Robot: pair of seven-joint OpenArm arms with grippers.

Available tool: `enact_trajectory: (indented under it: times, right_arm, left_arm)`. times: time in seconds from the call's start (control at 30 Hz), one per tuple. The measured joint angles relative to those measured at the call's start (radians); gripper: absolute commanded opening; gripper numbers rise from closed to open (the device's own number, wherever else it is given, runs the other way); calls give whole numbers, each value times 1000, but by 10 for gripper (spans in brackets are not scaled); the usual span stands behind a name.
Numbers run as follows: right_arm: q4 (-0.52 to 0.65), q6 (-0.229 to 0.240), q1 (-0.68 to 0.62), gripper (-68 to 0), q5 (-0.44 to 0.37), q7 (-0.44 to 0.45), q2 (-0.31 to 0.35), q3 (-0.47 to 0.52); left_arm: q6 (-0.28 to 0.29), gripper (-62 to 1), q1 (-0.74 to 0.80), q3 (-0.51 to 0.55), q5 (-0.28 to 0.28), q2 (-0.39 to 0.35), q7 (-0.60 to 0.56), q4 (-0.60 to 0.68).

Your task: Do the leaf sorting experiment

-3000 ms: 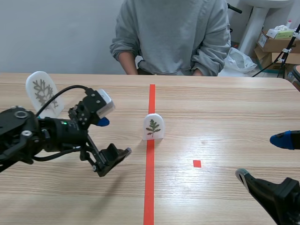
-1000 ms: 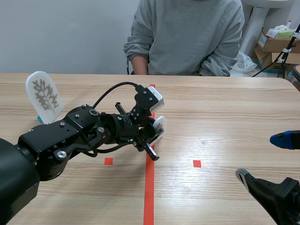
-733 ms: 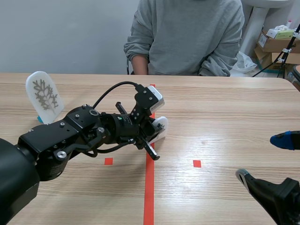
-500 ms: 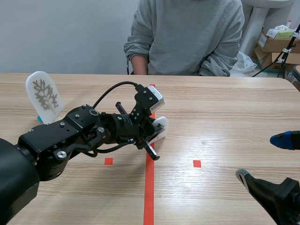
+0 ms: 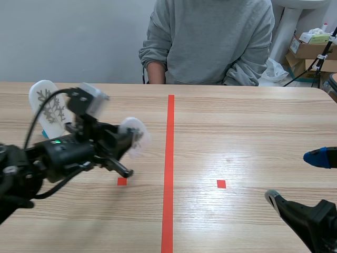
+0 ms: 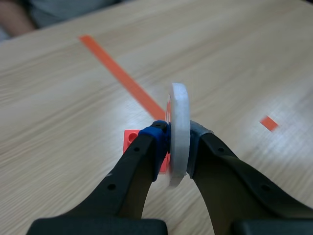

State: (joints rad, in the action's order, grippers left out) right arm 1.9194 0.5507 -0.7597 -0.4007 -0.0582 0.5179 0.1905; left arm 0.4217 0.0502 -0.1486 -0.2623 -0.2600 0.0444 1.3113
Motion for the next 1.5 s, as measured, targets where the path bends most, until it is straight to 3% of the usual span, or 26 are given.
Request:
enact_trajectory:
  times: [0.13, 0.23, 0.3, 0.6, 0.7, 0.8, 1.07, 1.5]
  right_arm:
    - [0, 0, 0, -97, 0, 0, 0, 0]
    - [0, 0, 0, -97, 0, -5, 0, 0]
    - [0, 0, 0, -97, 0, -4, 0, 0]
    - [0, 0, 0, -97, 0, -5, 0, 0]
    - [0, 0, 0, -97, 0, -5, 0, 0]
    - [0, 0, 0, -97, 0, -4, 0, 0]
    - [0, 0, 0, -97, 0, -5, 0, 0]
    - [0, 0, 0, -97, 0, -4, 0, 0]
  left_arm:
    - [-2, -571, 77, 218, -95, 8, -21, -4]
    - [-11, -571, 84, 330, -110, 6, -21, -38]
    - [-46, -571, 65, 360, -110, -4, -20, -74]
    - [-83, -571, -121, 357, -102, -84, -32, -352]
    - [-100, -571, -174, 357, -50, -87, -35, -422]
    - [-100, -571, -203, 352, -46, -87, -41, -473]
    - [-100, -571, -211, 350, 7, -87, -54, -523]
    - [-100, -571, -208, 320, 35, -92, -54, -531]
